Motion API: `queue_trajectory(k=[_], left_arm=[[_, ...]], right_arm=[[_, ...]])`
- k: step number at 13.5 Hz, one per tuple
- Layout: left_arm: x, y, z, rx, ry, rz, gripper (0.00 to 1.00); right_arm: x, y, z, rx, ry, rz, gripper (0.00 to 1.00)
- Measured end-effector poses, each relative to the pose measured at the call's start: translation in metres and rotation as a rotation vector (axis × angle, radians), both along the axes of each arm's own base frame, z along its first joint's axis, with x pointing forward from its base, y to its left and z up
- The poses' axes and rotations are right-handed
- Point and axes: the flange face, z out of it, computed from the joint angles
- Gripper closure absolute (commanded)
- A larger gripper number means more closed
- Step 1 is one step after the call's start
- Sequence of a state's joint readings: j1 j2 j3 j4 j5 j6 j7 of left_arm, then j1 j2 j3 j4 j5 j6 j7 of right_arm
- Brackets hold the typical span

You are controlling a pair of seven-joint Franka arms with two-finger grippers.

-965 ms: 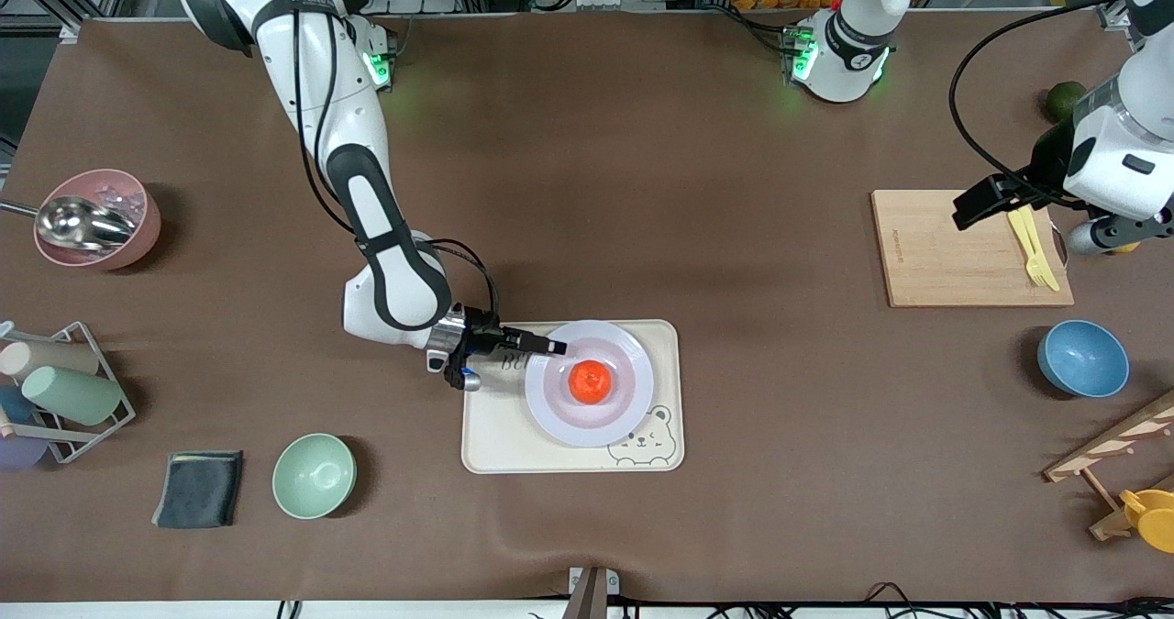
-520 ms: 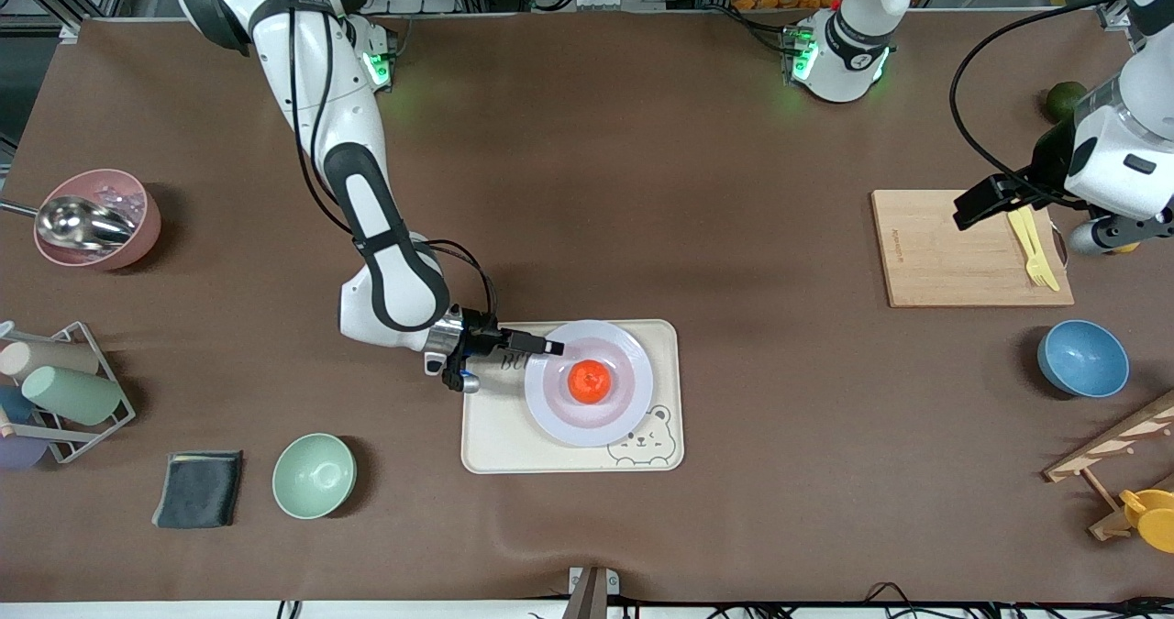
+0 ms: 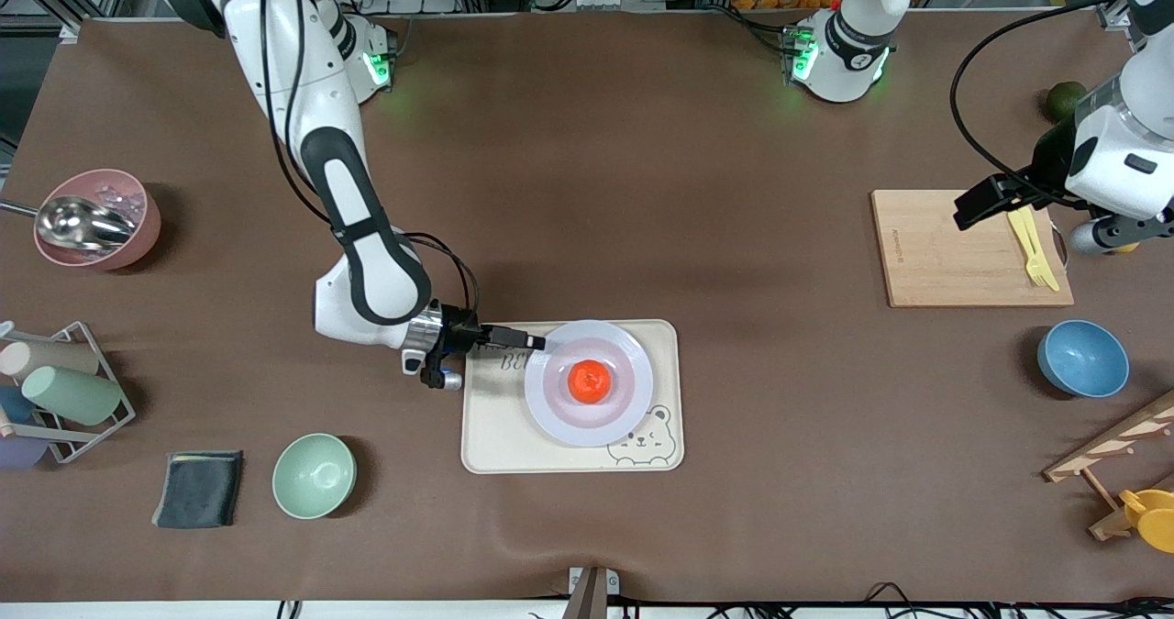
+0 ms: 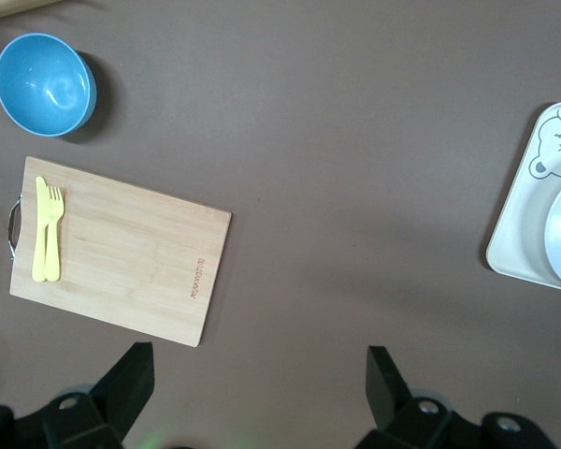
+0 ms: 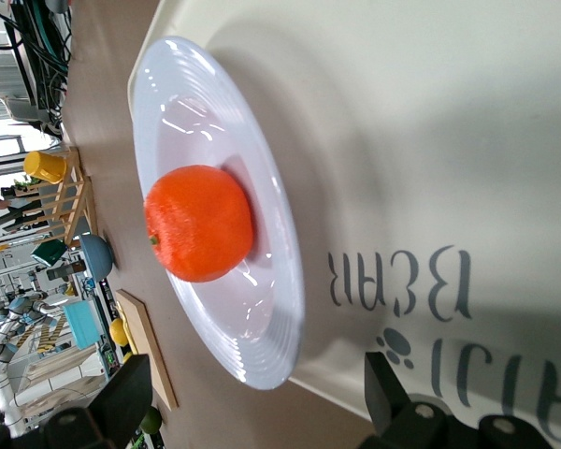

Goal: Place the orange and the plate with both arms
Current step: 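Lower the plate onto the bear tray with the right gripper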

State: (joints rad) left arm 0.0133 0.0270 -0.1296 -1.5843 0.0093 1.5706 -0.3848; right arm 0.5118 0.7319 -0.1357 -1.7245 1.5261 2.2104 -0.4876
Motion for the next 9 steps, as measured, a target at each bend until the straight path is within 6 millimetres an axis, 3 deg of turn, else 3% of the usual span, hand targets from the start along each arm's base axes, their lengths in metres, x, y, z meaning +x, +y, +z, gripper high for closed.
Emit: queue_trajectory(k=[3, 5, 7, 9], left_arm=[[0.001, 0.0, 0.004, -0.001, -0.009, 0.0, 0.0], [0.001, -0.001, 0.004, -0.001, -0.009, -0.001, 0.0], [0.002, -0.001, 0.003, -0.001, -0.007, -0.002, 0.0], [0.002, -0.003, 0.001, -0.002, -0.004, -0.005, 0.0]], right_arm=[[0.0, -0.009, 0.028, -0.052, -0.044, 0.068, 0.0], [0.005, -0.026, 0.044, -0.095, -0.073, 0.117, 0.0], [0.011, -0.049, 0.059, -0.111, -0.082, 0.175, 0.0], [0.019, -0.087, 0.077, -0.184, -0.106, 0.254, 0.0]])
